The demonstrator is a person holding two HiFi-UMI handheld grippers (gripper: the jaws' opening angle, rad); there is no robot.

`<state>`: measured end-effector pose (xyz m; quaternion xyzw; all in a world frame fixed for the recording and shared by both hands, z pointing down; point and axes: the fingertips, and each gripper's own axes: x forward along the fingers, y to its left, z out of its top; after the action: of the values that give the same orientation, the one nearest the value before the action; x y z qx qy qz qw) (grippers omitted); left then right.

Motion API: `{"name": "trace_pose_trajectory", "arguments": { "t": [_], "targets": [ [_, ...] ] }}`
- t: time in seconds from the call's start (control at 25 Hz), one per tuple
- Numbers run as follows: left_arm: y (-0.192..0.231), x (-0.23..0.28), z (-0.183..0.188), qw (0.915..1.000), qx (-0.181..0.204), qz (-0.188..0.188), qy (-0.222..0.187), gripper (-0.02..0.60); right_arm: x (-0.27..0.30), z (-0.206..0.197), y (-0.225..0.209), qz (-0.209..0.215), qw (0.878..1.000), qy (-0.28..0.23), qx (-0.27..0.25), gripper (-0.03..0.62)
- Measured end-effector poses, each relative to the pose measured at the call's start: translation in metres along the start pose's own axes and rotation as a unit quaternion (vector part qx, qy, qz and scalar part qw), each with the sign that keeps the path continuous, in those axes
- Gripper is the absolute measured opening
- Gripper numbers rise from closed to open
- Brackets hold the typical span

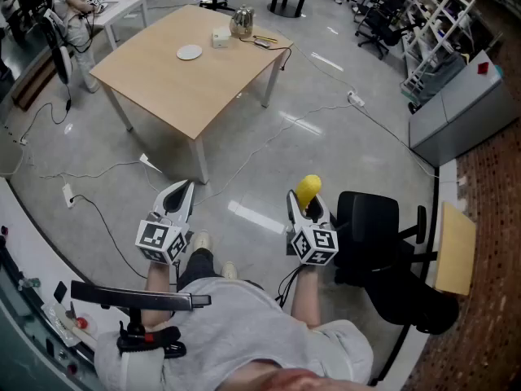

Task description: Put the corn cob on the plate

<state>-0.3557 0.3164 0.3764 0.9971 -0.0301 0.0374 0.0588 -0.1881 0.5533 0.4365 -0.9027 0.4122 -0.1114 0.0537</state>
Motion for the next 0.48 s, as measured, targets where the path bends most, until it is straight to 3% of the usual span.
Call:
{"name": "trace_pose_trajectory", "arguments": {
  "t": [0.48],
  "targets": [
    [-0.035,0.052,0.004,0.9995,0.009,-0.03,-0.001,0.02,-0.005,0.014,-0.048,-0.01,1.0,-0.017,0.02,0.255]
  ]
}}
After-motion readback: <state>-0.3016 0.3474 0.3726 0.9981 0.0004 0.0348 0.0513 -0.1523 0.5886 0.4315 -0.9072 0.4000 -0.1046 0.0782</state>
